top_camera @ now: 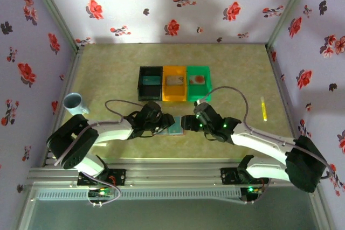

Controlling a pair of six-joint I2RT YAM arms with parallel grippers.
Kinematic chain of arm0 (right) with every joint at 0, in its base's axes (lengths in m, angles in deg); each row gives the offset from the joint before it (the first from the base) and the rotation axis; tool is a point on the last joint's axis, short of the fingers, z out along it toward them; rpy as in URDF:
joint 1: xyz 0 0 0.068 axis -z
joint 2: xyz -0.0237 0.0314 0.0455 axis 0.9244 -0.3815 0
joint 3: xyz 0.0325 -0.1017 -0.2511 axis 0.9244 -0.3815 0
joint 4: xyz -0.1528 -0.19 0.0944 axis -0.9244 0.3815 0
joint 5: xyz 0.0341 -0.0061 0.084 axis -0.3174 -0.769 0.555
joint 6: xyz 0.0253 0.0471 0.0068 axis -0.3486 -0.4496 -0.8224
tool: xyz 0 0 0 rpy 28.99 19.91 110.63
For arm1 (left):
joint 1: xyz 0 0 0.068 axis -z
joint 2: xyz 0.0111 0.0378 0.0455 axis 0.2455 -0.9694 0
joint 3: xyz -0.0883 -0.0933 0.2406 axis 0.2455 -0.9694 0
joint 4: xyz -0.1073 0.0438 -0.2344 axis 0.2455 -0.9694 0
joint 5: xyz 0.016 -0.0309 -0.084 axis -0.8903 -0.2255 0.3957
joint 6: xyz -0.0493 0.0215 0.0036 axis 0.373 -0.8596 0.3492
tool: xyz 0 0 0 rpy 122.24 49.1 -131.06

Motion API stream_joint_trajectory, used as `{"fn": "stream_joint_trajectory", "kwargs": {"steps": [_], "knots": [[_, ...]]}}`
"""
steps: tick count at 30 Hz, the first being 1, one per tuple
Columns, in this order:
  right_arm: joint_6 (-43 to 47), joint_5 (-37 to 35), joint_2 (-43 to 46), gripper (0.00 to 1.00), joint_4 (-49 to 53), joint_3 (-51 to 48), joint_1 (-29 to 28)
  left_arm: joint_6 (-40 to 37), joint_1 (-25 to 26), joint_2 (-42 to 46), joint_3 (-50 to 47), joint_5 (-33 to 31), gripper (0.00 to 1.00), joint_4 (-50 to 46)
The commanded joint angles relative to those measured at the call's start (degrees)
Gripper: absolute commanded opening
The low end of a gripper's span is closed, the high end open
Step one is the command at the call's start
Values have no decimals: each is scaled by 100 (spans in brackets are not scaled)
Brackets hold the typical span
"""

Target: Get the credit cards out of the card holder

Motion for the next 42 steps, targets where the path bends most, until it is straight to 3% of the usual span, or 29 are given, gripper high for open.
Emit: {"fn": "stream_joint_trajectory", "kwargs": {"steps": [1, 19, 42], "knots": [[-228, 103, -151, 65, -207, 170, -48, -198, 36, 135, -43, -192, 38, -172], [-611, 347, -766, 50, -808, 332, -78, -256, 42, -80, -6, -283, 37, -279], [-1087, 610, -1284, 39, -1516, 362, -76, -383, 43, -227, -25, -389, 32, -518]]}}
